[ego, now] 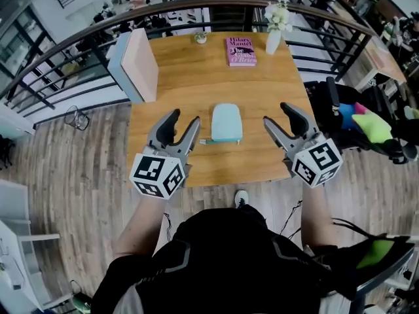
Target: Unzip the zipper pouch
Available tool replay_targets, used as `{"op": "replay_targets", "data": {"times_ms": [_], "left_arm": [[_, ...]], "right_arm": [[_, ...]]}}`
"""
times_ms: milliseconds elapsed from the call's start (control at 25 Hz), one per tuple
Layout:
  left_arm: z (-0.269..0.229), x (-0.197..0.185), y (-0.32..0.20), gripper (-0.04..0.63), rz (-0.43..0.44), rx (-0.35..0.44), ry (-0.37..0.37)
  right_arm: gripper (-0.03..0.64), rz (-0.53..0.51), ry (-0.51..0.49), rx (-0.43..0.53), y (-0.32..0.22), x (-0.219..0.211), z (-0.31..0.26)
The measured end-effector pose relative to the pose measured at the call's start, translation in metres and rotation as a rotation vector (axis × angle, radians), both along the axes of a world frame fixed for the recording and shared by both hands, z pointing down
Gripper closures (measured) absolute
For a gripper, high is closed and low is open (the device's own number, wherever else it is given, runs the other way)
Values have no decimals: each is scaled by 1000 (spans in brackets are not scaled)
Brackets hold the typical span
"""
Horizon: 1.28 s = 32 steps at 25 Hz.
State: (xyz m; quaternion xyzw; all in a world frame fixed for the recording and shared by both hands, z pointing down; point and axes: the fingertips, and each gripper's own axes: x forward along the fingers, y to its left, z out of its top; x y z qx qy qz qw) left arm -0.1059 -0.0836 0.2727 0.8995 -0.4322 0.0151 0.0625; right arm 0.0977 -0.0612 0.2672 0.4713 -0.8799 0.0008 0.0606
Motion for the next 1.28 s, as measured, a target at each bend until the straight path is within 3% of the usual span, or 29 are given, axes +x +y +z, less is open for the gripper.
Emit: {"op": "replay_targets", "data": {"times_ms": [360, 680, 920, 1160, 1280], "left_arm": [[14, 34, -32, 359, -64, -33, -20], [59, 56, -36, 359, -124, -126, -14], [118, 59, -39, 359, -133, -216, -138], [165, 55, -37, 364, -139, -280, -127], [190, 58, -36, 364, -144, -340, -106]], "right_arm": [[375, -105, 10, -56, -54, 32, 18], [382, -229, 53, -122, -79, 42, 65], [391, -301, 93, -186, -99, 34, 118], [396, -362, 191, -283, -108, 23, 187], [396, -413, 286, -316, -109, 19, 225]]}}
